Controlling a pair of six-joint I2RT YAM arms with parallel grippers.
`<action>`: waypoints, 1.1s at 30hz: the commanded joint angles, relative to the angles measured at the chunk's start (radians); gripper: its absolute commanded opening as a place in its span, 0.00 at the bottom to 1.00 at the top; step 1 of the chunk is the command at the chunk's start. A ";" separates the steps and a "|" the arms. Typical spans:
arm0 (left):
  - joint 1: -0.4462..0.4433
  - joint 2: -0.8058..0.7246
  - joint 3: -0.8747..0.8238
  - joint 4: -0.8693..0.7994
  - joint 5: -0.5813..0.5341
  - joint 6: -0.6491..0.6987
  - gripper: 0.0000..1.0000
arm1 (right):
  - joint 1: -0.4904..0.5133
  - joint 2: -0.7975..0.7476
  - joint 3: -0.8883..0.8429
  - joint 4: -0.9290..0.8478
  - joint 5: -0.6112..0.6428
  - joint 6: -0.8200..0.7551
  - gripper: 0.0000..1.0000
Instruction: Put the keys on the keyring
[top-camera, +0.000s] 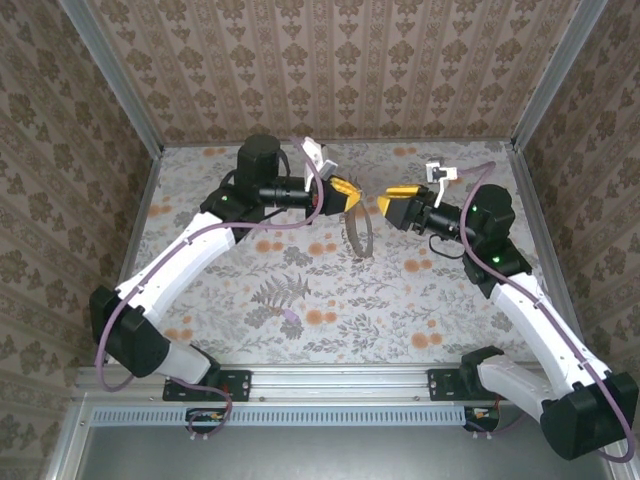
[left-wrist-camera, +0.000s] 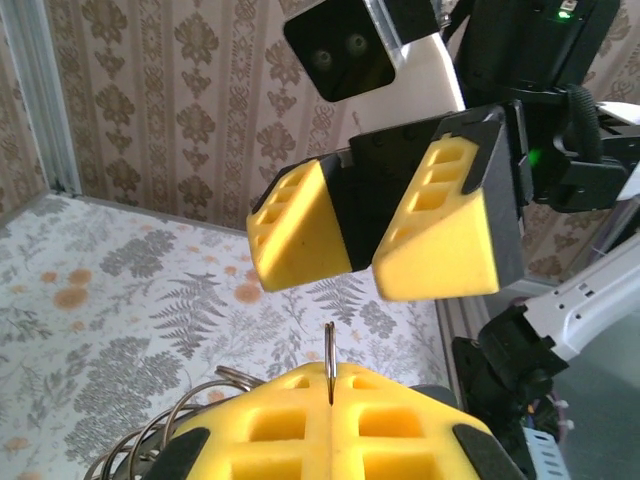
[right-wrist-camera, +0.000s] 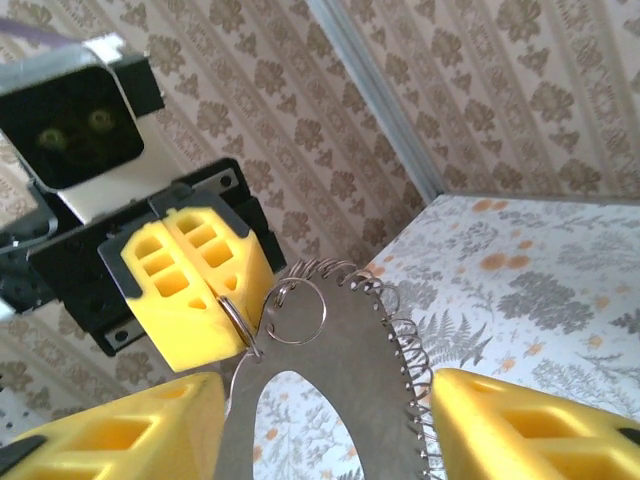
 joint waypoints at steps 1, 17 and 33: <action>0.005 0.015 0.064 -0.123 0.067 0.050 0.00 | -0.008 0.012 0.037 0.055 -0.108 -0.026 0.49; 0.015 0.083 0.163 -0.312 0.129 0.122 0.00 | -0.012 0.112 0.106 0.084 -0.281 -0.016 0.39; 0.017 0.100 0.180 -0.324 0.138 0.134 0.00 | 0.032 0.157 0.121 0.037 -0.292 -0.053 0.31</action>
